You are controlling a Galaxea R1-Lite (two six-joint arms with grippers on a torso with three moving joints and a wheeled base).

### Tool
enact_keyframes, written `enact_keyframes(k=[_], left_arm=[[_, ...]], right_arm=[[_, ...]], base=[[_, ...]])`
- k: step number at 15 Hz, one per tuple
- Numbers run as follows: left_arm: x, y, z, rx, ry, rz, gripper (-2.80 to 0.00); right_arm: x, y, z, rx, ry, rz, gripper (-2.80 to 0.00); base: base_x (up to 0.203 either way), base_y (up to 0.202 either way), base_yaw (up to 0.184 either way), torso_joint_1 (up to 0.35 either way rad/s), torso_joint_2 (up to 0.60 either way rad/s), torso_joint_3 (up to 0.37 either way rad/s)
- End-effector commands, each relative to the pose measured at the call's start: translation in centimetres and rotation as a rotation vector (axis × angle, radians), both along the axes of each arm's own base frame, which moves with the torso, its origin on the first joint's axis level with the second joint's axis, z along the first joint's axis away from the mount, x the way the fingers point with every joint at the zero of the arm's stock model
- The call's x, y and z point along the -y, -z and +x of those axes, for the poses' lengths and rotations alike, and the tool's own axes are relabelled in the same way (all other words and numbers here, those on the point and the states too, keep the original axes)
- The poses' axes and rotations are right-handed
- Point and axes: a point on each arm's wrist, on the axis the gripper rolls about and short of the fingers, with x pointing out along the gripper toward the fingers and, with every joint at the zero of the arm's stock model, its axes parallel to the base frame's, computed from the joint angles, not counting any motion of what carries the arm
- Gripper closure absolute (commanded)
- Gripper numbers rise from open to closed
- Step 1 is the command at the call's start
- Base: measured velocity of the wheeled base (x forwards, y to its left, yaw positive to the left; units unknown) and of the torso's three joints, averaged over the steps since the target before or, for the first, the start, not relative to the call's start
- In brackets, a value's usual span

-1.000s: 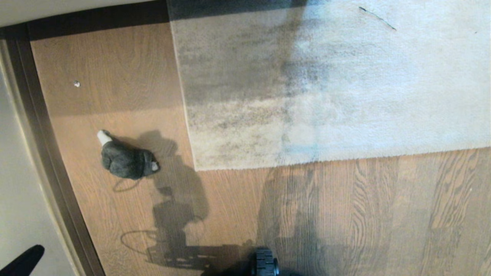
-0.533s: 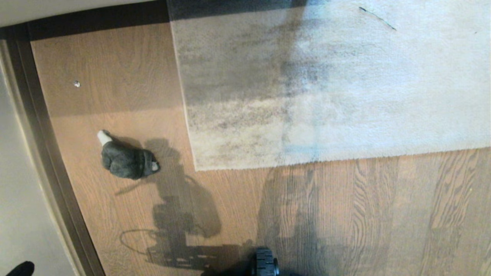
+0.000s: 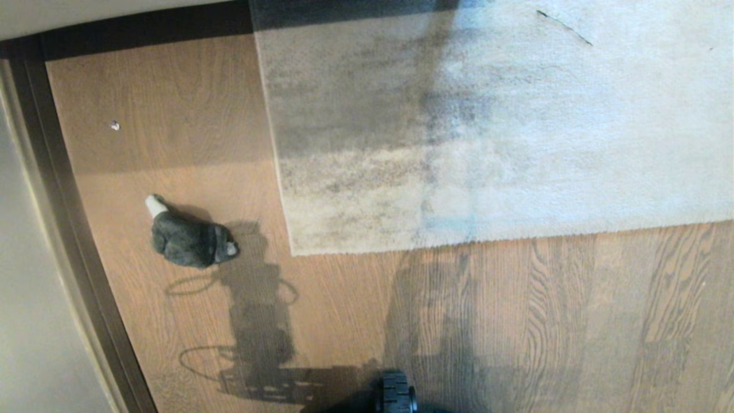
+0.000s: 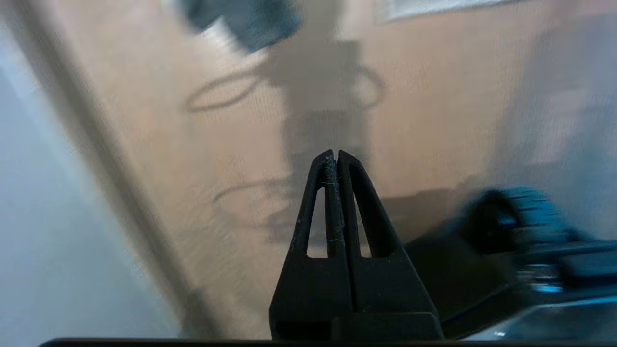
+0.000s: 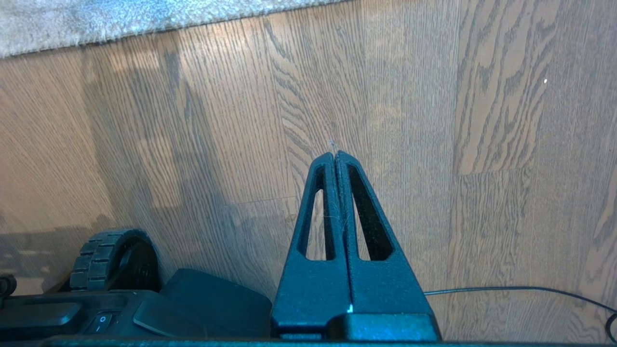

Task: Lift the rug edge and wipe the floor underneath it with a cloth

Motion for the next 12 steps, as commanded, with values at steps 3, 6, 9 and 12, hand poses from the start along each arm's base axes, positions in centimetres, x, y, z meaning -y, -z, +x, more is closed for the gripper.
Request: enact_keyframes(k=[3,6,9,12], left_arm=[[-0.19,1.33,-1.78,0.102,-0.091,-0.078,0.0],[-0.19,1.33,-1.78,0.101,-0.094,-0.091,0.0],[-0.2,1.33,-1.78,0.101,-0.094,-0.093,0.0],[-0.2,1.33,-1.78,0.101,-0.094,-0.093,0.0]], right_arm=[[0.0,0.0,0.01,-0.001,0.0,0.002,0.0],[0.0,0.0,0.01,-0.001,0.0,0.002,0.0],[0.0,0.0,0.01,-0.001,0.0,0.002,0.0],[0.0,0.04,0.02,-0.003,0.0,0.0,0.0]], base=[[0.0,0.0,0.0,0.0,0.0,0.0],[0.0,0.0,0.0,0.0,0.0,0.0],[0.0,0.0,0.0,0.0,0.0,0.0],[0.0,0.0,0.0,0.0,0.0,0.0]])
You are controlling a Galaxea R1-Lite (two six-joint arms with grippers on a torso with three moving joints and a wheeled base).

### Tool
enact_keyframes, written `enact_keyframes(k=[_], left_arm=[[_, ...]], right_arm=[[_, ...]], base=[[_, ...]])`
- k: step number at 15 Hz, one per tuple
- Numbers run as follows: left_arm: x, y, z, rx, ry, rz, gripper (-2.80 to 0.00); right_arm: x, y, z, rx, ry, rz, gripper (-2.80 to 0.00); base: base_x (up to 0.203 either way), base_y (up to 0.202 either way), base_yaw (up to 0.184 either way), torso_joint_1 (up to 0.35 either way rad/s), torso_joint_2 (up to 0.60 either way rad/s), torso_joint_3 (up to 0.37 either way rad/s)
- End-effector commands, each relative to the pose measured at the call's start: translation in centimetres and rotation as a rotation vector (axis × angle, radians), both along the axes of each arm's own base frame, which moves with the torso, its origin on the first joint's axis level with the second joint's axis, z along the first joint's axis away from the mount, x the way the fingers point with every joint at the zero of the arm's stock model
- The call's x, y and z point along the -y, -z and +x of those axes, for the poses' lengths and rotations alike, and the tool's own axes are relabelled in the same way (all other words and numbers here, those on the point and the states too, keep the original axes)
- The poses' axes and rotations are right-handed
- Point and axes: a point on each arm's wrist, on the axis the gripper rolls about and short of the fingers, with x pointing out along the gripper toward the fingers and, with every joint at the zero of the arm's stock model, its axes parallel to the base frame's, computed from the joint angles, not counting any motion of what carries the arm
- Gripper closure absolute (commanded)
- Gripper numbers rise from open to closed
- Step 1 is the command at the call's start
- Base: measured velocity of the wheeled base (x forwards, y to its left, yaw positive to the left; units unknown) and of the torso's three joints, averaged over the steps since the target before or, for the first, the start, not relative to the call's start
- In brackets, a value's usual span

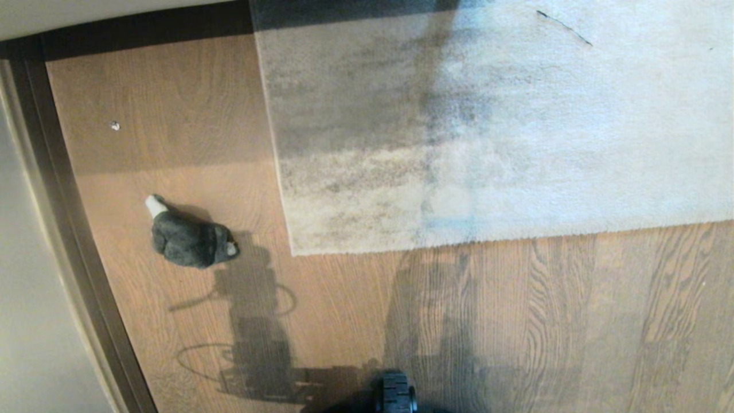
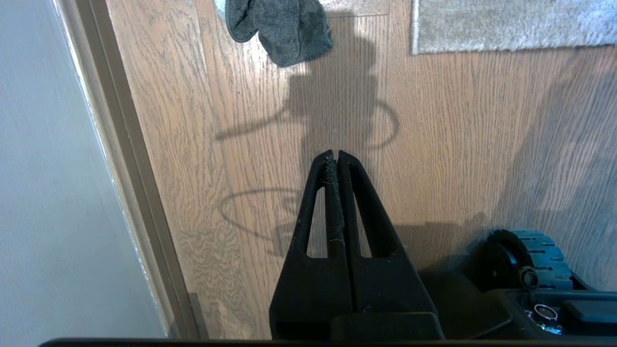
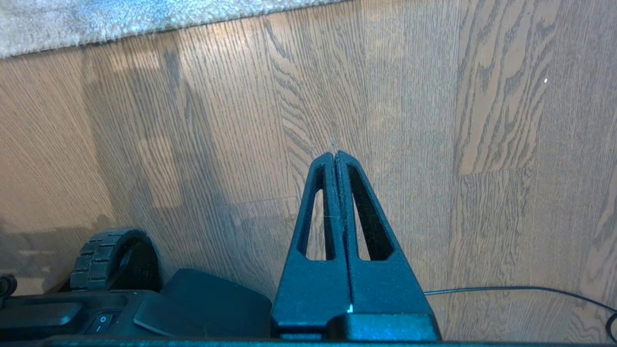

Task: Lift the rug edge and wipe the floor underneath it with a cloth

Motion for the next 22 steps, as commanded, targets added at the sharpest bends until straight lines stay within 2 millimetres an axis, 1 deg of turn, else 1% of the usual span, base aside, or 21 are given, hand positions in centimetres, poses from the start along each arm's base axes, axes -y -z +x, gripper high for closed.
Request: enact_keyframes(k=[1,22], left_arm=[[0.0,0.0,-0.01,0.001,0.002,0.0,0.0],[0.0,0.0,-0.01,0.001,0.0,-0.001,0.0]], right_arm=[[0.0,-0.01,0.01,-0.001,0.0,0.0,0.0],[0.0,0.01,0.01,-0.002,0.0,0.001,0.0]], base=[[0.0,0.0,0.0,0.0,0.0,0.0],[0.0,0.0,0.0,0.0,0.0,0.0]])
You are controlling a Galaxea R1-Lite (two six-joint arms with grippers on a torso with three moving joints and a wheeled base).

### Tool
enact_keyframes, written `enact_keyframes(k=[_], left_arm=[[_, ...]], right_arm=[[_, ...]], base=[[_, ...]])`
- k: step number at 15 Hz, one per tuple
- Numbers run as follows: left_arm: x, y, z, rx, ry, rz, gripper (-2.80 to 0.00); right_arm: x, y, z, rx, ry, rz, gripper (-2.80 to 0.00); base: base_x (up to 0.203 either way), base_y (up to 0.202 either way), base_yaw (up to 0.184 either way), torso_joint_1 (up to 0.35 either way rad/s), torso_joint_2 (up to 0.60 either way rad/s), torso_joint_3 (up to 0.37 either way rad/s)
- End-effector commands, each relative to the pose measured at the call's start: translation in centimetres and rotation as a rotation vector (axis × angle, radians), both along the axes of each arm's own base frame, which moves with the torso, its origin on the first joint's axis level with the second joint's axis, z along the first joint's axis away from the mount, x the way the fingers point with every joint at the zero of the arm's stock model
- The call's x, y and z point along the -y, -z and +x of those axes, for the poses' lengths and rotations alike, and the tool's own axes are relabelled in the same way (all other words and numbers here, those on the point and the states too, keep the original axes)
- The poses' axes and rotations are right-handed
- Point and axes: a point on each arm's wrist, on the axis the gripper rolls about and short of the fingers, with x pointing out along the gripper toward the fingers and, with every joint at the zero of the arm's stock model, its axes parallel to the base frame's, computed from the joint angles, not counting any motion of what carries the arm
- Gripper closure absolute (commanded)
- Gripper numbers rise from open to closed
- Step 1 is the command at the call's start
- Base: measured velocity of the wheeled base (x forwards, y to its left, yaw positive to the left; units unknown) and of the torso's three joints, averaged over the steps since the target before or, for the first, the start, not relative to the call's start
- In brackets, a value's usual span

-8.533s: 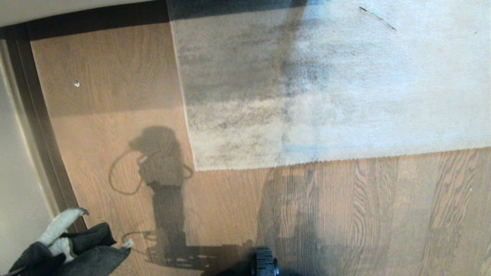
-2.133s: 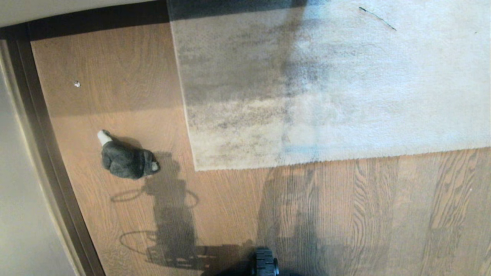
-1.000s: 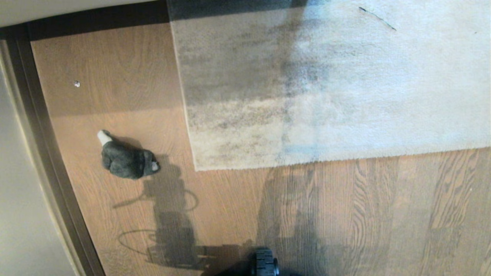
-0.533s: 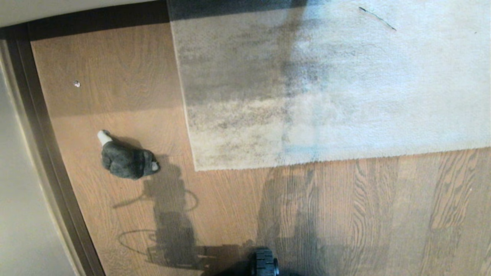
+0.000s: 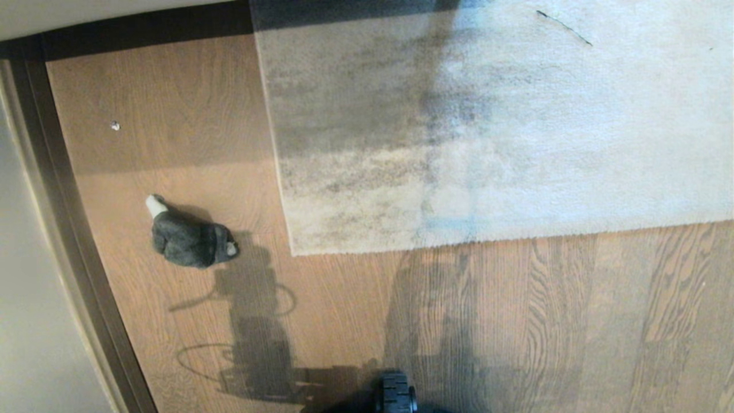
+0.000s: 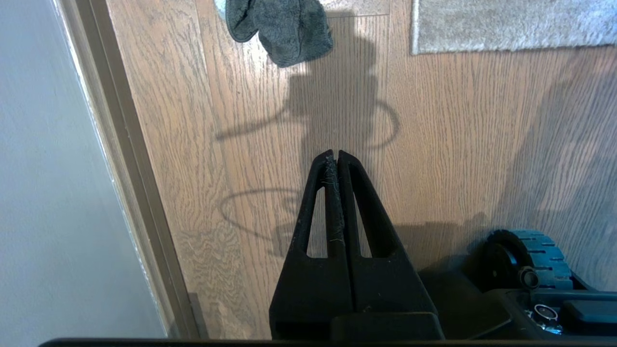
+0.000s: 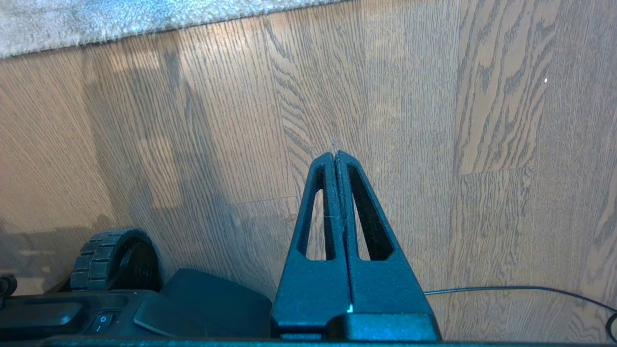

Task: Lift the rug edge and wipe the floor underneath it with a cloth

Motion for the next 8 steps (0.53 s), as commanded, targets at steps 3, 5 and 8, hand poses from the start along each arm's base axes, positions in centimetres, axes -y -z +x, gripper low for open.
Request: enact_keyframes(k=[3,5,8], left_arm=[[0.0,0.0,0.0,0.001,0.0,-0.001,0.0],[0.0,0.0,0.0,0.001,0.0,-0.001,0.0],[0.0,0.0,0.0,0.001,0.0,-0.001,0.0]], right_arm=[[0.0,0.02,0.01,-0.002,0.0,-0.001,0.0],[0.0,0.0,0.01,-0.001,0.0,-0.001,0.0],[0.0,0.01,0.01,-0.002,0.0,0.0,0.0]], base=[[0.0,0.0,0.0,0.0,0.0,0.0],[0.0,0.0,0.0,0.0,0.0,0.0],[0.0,0.0,0.0,0.0,0.0,0.0]])
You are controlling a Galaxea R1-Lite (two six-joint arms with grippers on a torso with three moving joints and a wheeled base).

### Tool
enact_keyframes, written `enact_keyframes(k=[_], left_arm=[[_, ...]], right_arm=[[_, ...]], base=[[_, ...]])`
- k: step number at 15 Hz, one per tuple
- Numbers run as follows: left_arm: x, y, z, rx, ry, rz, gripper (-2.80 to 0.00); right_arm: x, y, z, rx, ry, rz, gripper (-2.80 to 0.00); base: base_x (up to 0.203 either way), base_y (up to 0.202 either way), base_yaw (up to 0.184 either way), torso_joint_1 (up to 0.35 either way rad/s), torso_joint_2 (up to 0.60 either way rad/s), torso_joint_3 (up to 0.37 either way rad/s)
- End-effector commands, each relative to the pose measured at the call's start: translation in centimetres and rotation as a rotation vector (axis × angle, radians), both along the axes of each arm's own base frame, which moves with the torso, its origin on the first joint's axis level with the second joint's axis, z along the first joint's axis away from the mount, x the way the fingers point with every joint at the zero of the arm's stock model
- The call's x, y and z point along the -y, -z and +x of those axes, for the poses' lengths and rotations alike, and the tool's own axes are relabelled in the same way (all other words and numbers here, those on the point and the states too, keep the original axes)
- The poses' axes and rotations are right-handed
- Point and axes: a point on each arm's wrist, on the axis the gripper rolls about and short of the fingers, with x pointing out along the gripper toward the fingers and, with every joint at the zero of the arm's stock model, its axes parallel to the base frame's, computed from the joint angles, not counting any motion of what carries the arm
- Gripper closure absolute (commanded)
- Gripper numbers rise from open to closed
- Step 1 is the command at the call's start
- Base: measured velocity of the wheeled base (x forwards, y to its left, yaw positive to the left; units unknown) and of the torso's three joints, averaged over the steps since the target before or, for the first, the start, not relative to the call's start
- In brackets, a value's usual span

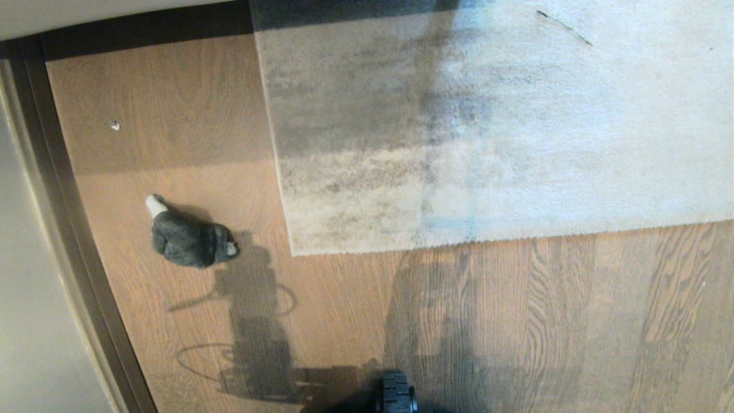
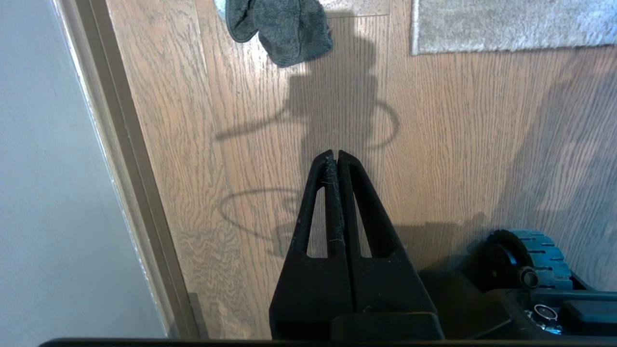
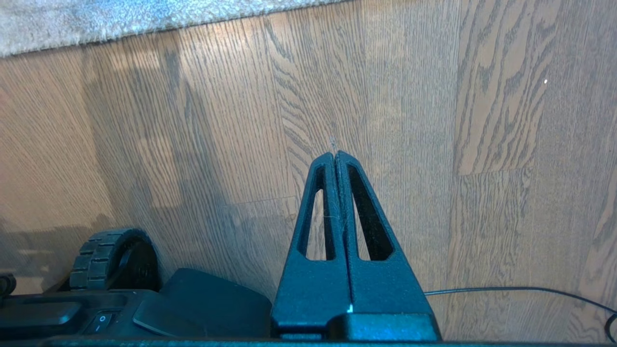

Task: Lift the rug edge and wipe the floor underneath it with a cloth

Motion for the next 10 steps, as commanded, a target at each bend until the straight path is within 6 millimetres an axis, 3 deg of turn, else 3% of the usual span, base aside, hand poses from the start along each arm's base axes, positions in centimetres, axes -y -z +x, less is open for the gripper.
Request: enact_keyframes(k=[1,10], left_arm=[[0.0,0.0,0.0,0.001,-0.001,-0.001,0.0],[0.0,0.0,0.0,0.001,0.001,0.001,0.0]], right_arm=[[0.0,-0.01,0.01,-0.001,0.001,0.002,0.0],[0.0,-0.01,0.01,-0.001,0.001,0.002,0.0]], base=[[0.0,0.0,0.0,0.0,0.0,0.0],[0.0,0.0,0.0,0.0,0.0,0.0]])
